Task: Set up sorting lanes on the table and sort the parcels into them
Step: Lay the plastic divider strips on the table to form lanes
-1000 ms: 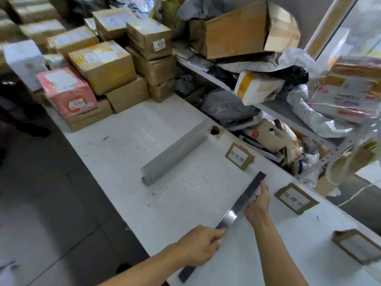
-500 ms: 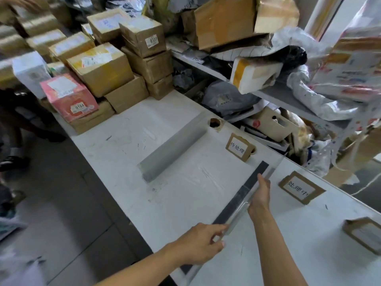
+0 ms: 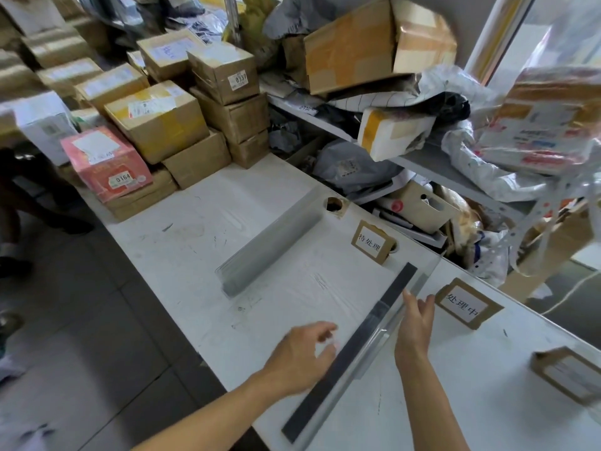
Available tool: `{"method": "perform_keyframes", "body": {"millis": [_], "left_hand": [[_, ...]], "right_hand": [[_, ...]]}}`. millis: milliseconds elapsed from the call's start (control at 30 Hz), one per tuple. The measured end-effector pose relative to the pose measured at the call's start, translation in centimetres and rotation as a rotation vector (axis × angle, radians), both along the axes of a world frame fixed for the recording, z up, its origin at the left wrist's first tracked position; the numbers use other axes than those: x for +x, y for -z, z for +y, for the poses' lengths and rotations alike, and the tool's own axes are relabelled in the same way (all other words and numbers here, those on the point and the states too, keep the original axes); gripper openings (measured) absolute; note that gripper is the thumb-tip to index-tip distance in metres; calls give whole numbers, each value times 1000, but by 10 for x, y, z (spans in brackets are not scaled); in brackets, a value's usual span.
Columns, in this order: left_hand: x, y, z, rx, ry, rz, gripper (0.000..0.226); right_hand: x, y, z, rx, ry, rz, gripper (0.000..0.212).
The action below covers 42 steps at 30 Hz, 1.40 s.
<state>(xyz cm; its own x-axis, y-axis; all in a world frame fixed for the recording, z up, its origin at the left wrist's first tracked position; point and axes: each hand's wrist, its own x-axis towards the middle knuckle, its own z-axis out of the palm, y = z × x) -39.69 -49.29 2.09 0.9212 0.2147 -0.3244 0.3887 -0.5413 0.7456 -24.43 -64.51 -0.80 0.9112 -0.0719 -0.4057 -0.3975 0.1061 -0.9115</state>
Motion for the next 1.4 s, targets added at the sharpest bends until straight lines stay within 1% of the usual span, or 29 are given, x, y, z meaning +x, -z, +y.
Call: {"method": "perform_keyframes", "body": {"millis": [133,200,267,333,367,400,433,500,600,767,900,967,1033,1100,1133,1167,1233,1267,1300,1367,1400], "left_hand": [[17,-9,68,231,-235,-217,35],[30,-13,107,317,-333,-287,37],[44,-16,142,389,-353,-216,48],[59,-16,168,432,-312,-47,60],[66,-15,177,419,-290,49,63],[73,-14,184,381,-274,132,62],[78,-11,190,331,-265,192,56],[85,-9,199,257,-241,204,35],[81,-10,209,209,-231,150,39],[63,-23,229,149,-283,56,33],[43,-67,238,112,-343,-90,24],[34,-97,231,132,-293,-137,19],[23,-123,221,129,-206,-162,13],[10,-139,207,63,-87,-182,13],[4,-141,201,46,-12,-192,15],[-1,-141,195,36,67,-191,17],[-2,-131,187,-43,150,-181,26],[3,-123,185,-92,111,-195,34],[11,-111,188,-88,33,-216,37],[31,-85,199,65,-83,-212,33],[40,-71,205,126,-85,-161,41]], "right_hand": [[-23,-16,3,-156,121,-142,63],[-33,-23,6,-192,154,-190,57],[-45,-31,13,-214,135,-234,52],[-60,-38,25,-251,87,-254,47],[-68,-40,34,-269,51,-254,45],[-75,-41,44,-287,8,-254,44],[-83,-40,55,-308,-43,-255,42],[-95,-41,78,-343,-127,-259,42],[-106,-49,108,-334,-166,-214,48],[-106,-52,148,-261,-166,-173,53],[-102,-60,183,-152,-249,-61,63],[-95,-71,202,-16,-329,6,78],[-81,-79,220,172,-379,62,104],[-65,-85,232,307,-369,86,131],[-59,-85,236,346,-350,95,138],[-56,-83,236,367,-330,109,142],[-54,-77,227,347,-284,120,141],[-58,-74,220,325,-264,127,138],[-61,-71,211,304,-238,131,135],[-70,-63,193,270,-185,135,127],[-75,-59,185,256,-163,154,125]]}}
